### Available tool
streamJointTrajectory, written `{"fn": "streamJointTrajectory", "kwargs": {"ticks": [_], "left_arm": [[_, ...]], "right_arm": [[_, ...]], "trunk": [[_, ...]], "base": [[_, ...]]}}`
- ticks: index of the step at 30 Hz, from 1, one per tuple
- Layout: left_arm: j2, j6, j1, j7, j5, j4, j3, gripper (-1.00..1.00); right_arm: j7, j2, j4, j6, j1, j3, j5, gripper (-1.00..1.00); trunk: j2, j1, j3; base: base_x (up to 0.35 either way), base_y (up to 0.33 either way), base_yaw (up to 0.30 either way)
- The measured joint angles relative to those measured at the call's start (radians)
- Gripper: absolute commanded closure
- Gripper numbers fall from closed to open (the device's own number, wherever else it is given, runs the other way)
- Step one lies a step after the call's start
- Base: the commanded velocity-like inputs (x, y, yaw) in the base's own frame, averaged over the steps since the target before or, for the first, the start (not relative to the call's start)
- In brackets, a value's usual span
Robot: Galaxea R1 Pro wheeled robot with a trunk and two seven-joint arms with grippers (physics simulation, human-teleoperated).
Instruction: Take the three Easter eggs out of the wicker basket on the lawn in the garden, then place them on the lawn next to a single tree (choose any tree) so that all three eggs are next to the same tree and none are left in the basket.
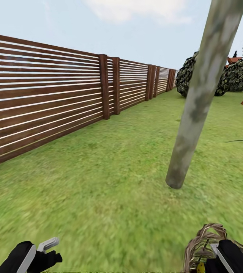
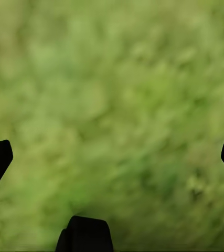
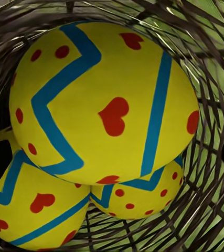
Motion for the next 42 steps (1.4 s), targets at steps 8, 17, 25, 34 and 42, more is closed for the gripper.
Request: {"fn": "streamJointTrajectory", "kwargs": {"ticks": [8, 17, 25, 34, 42], "left_arm": [[-0.018, 0.000, 0.000, 0.001, -0.001, 0.001, 0.000, -1.00], [-0.020, 0.000, 0.000, 0.000, -0.001, 0.000, 0.000, -1.00], [-0.020, 0.000, 0.000, 0.000, -0.001, 0.000, 0.000, -1.00], [-0.020, 0.000, 0.000, 0.000, -0.001, 0.000, 0.000, -1.00], [-0.020, 0.000, 0.000, 0.000, -0.001, 0.000, 0.000, -1.00]], "right_arm": [[0.000, 0.000, 0.000, 0.000, 0.000, 0.000, 0.000, -1.00], [0.000, -0.001, -0.001, 0.000, 0.000, 0.000, 0.000, -1.00], [0.000, -0.001, -0.050, 0.000, 0.000, 0.003, -0.002, -1.00], [0.000, 0.000, -0.051, 0.000, 0.000, 0.004, -0.001, -1.00], [0.000, 0.000, -0.052, 0.000, 0.000, 0.004, -0.001, -1.00]], "trunk": [[-0.002, 0.004, -0.031], [-0.004, 0.008, -0.066], [-0.005, 0.009, -0.078], [-0.006, 0.011, -0.097], [-0.006, 0.012, -0.104]], "base": [[0.000, 0.000, 0.000], [0.000, 0.000, 0.000], [0.000, 0.000, 0.000], [0.000, 0.000, 0.000], [0.000, 0.000, 0.000]]}}
